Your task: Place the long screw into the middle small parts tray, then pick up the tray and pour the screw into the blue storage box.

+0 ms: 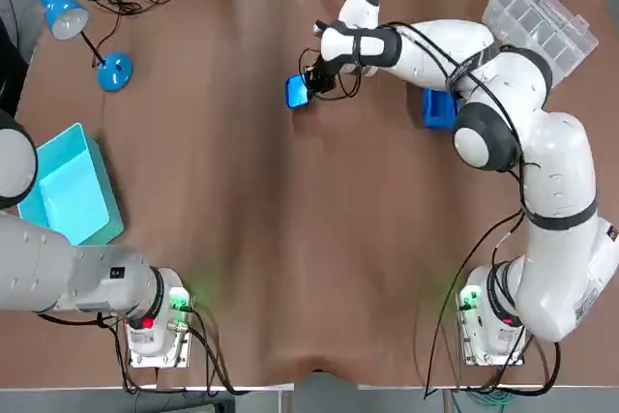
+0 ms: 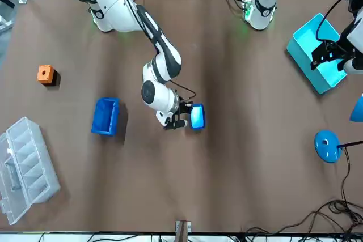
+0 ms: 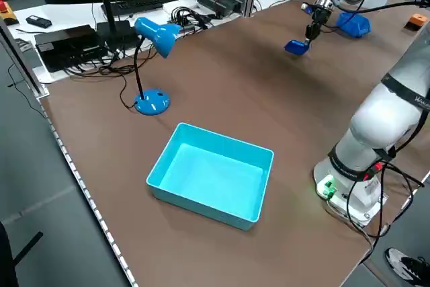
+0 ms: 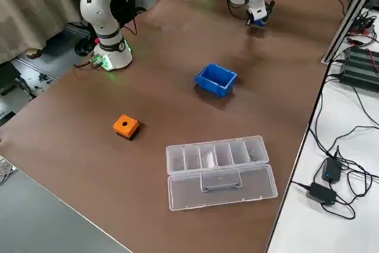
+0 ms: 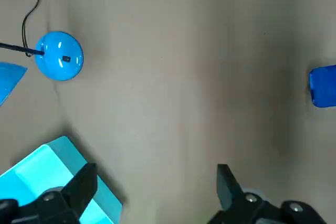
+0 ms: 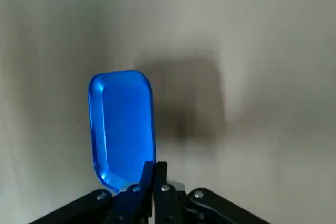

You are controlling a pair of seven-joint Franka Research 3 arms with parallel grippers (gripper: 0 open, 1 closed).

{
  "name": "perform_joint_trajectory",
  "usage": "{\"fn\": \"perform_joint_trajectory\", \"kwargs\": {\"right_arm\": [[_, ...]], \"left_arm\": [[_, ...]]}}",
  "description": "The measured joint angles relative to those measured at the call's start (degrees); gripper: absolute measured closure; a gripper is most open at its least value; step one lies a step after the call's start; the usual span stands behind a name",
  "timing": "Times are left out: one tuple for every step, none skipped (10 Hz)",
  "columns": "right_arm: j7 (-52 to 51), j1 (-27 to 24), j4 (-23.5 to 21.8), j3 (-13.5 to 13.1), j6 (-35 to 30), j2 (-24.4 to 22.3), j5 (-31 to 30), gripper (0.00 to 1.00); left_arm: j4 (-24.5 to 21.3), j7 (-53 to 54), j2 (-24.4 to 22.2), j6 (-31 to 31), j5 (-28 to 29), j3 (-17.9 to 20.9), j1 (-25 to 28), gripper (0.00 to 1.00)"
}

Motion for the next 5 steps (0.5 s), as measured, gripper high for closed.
{"fn": "perform_joint_trajectory", "kwargs": {"right_arm": [[-0.4,0.0,0.1,0.0,0.2,0.9,1.0,0.96],[-0.8,0.0,0.4,0.1,0.5,2.0,1.3,0.96],[-1.2,0.1,0.6,0.1,0.5,2.7,1.3,0.96],[-1.6,0.1,0.8,0.1,0.6,3.2,1.3,0.96],[-1.9,0.1,0.9,0.1,0.7,3.3,1.4,0.96]], "left_arm": [[0.0,0.0,0.0,0.0,0.0,0.0,0.0,0.00],[0.0,0.0,0.0,0.0,0.0,0.0,0.0,0.00],[0.0,0.0,0.0,0.0,0.0,0.0,0.0,0.00],[0.0,0.0,0.0,0.0,0.0,0.0,0.0,0.00],[0.0,0.0,0.0,0.0,0.0,0.0,0.0,0.00]]}}
